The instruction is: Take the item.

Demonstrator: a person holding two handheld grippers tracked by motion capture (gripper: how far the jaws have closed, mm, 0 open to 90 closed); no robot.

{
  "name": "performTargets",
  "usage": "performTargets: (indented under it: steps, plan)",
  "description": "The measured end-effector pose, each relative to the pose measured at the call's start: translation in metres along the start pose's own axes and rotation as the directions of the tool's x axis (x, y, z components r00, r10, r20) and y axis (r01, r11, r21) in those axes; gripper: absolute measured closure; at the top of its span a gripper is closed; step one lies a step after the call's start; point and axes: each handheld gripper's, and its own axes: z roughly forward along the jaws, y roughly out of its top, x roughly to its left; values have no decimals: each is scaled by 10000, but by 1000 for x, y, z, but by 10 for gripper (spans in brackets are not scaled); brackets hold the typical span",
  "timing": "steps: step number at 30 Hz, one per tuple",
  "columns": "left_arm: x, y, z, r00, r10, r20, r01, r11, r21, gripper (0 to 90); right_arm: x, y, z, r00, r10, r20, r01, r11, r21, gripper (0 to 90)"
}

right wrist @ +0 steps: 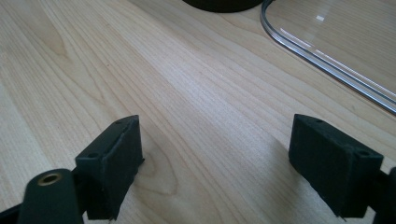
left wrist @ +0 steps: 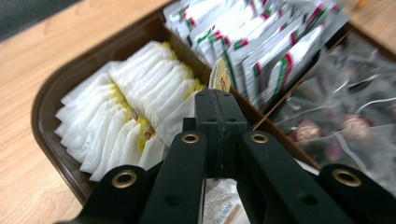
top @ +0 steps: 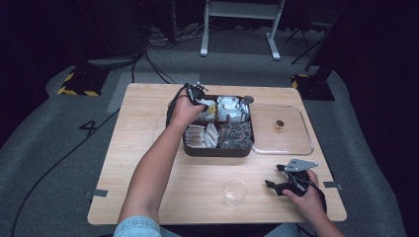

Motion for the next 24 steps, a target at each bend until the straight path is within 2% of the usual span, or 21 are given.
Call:
performTargets:
  steps: [2, 8, 12, 17, 18, 19, 23, 24]
  plan:
    - [-1, 0, -3, 10000, 13, 10, -13, 10000, -80, 900, 0, 0, 0, 10000, -1, 3, 1, 10000, 5, 178]
    - [-6, 1, -26, 9996, 174, 209, -164, 9987, -493, 900, 0, 0, 0, 10000, -13, -18, 13, 10000, 5, 178]
    - [-14, 0, -49, 9985, 419, 339, -389, 9956, -858, 900, 0, 0, 0, 10000, -12, -17, 12, 10000, 5, 178]
    - [-26, -3, -66, 9969, 573, 534, -505, 9914, -1206, 900, 0, 0, 0, 10000, -31, -14, 31, 10000, 2, 178]
    - [-32, -5, -74, 9949, 762, 657, -671, 9891, -1312, 900, 0, 0, 0, 10000, -28, -14, 28, 10000, 1, 179]
    - [-32, -5, -74, 9949, 762, 657, -671, 9891, -1312, 900, 0, 0, 0, 10000, -29, -14, 29, 10000, 3, 178]
    - [-48, -10, -88, 9895, 1158, 865, -1019, 9832, -1514, 900, 0, 0, 0, 10000, -30, -14, 30, 10000, -1, 178]
    - [-56, -13, -95, 9852, 1388, 1009, -1211, 9790, -1642, 900, 0, 0, 0, 10000, -28, -13, 28, 10000, 0, 178]
